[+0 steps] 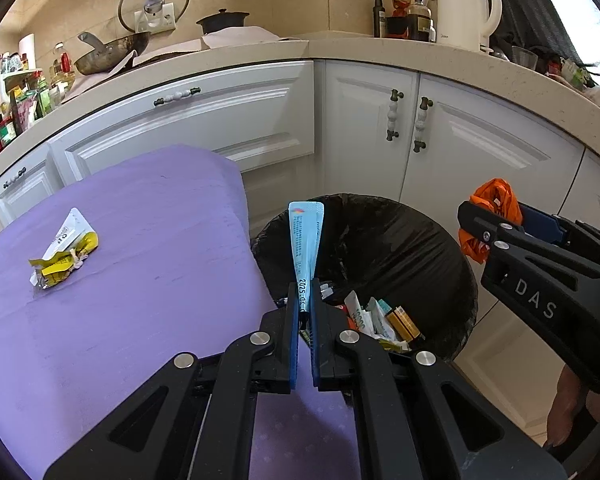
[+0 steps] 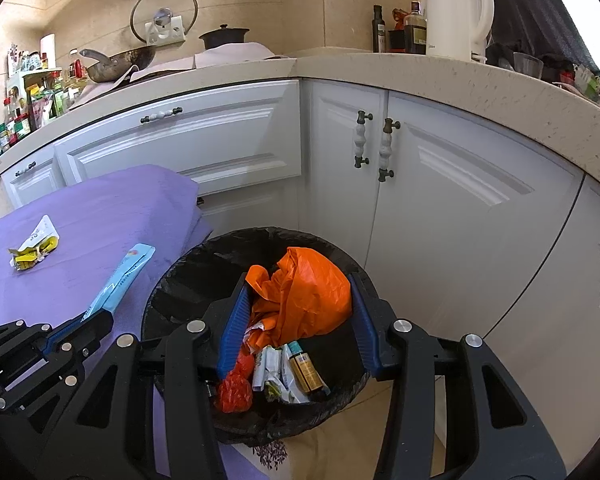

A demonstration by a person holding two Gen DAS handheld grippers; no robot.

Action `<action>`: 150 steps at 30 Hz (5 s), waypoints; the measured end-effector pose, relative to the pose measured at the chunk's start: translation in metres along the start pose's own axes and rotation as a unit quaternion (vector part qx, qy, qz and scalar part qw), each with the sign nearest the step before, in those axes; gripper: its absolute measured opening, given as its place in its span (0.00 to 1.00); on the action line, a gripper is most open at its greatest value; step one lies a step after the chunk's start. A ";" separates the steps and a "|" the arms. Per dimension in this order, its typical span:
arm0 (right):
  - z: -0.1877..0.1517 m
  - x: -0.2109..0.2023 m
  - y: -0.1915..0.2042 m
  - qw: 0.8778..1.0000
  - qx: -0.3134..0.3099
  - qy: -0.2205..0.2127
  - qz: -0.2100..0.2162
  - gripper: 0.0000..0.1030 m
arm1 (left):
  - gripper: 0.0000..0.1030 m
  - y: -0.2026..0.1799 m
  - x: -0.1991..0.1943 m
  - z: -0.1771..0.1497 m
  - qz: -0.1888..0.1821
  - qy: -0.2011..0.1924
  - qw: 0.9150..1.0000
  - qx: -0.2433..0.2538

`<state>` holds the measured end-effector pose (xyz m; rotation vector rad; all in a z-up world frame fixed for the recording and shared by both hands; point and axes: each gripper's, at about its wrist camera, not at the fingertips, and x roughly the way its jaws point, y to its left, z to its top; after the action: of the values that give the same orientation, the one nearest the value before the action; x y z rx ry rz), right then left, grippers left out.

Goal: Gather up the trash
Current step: 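Open both tools to drop the bag and tube into the bin, then move both open tools back over the table, then close the right tool on the yellow wrapper bundle while the left tool grasps the white tube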

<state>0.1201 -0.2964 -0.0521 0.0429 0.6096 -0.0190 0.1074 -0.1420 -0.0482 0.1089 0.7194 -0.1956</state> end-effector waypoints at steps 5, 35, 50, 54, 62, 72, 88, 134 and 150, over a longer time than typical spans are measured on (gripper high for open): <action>0.001 0.009 -0.004 1.000 0.003 0.004 -0.001 0.45 | 0.05 -0.002 0.008 0.004 -0.005 0.013 1.000 -0.010; 0.018 0.008 0.050 0.999 0.018 0.025 0.044 0.59 | 0.59 0.062 -0.017 0.008 0.045 0.014 0.997 -0.065; 0.033 0.008 0.217 0.984 -0.043 0.042 0.166 0.59 | 0.63 0.212 -0.064 -0.024 0.199 -0.010 0.972 -0.126; 0.031 0.010 0.256 0.980 -0.061 0.049 0.182 0.59 | 0.63 0.251 -0.075 -0.035 0.230 -0.009 0.962 -0.146; 0.021 0.026 0.312 0.973 -0.075 0.086 0.199 0.59 | 0.64 0.309 -0.086 -0.056 0.268 0.003 0.945 -0.187; 0.007 0.043 0.334 0.974 -0.096 0.112 0.171 0.59 | 0.64 0.339 -0.088 -0.072 0.279 0.016 0.936 -0.212; 0.017 0.056 0.286 0.985 -0.069 0.111 0.110 0.59 | 0.64 0.319 -0.075 -0.061 0.253 0.017 0.948 -0.190; 0.031 0.075 0.222 0.985 -0.060 0.115 0.110 0.21 | 0.70 0.247 0.015 0.006 0.115 0.056 0.987 -0.101; 0.027 0.076 0.218 0.982 -0.061 0.118 0.130 0.21 | 0.06 0.244 0.032 0.005 0.097 0.082 0.987 -0.096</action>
<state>0.2044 -0.0803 -0.0660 0.0053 0.8382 0.2810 0.1871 0.0907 -0.0578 0.0103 0.8820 0.0706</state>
